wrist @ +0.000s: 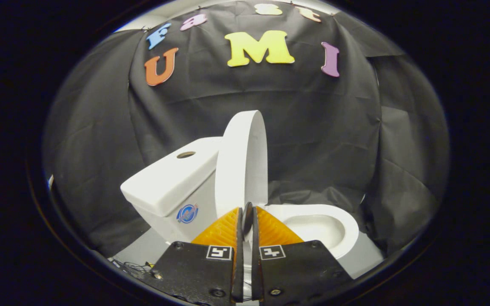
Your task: Open the toilet lid.
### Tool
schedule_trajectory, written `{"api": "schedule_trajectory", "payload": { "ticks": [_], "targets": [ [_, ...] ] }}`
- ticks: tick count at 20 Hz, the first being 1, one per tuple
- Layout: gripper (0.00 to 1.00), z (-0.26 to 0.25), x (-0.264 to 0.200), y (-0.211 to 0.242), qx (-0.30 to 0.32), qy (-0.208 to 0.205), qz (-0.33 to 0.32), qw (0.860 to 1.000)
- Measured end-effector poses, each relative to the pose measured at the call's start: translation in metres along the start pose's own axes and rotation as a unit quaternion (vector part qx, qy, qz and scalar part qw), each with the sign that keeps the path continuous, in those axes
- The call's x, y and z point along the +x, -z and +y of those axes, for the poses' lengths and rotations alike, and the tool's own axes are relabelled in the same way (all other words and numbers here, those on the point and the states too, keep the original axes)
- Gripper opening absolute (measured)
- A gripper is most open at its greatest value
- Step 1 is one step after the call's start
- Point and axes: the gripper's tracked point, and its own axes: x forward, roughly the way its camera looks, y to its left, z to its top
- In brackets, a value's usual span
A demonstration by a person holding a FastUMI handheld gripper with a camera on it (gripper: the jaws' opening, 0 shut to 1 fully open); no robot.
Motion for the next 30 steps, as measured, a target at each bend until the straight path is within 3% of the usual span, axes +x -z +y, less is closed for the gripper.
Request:
{"api": "schedule_trajectory", "payload": {
  "ticks": [10, 14, 19, 24, 30],
  "targets": [
    [0.14, 0.017, 0.003, -0.001, -0.046, 0.007, 0.011, 0.999],
    [0.21, 0.031, -0.016, -0.02, -0.045, -0.045, -0.013, 0.998],
    [0.85, 0.026, -0.065, -0.056, -0.066, -0.063, -0.098, 0.991],
    [0.99, -0.016, -0.102, -0.074, -0.047, -0.037, -0.154, 0.986],
    [1.0, -0.091, -0.133, -0.063, -0.025, 0.01, -0.18, 0.983]
  ]
}}
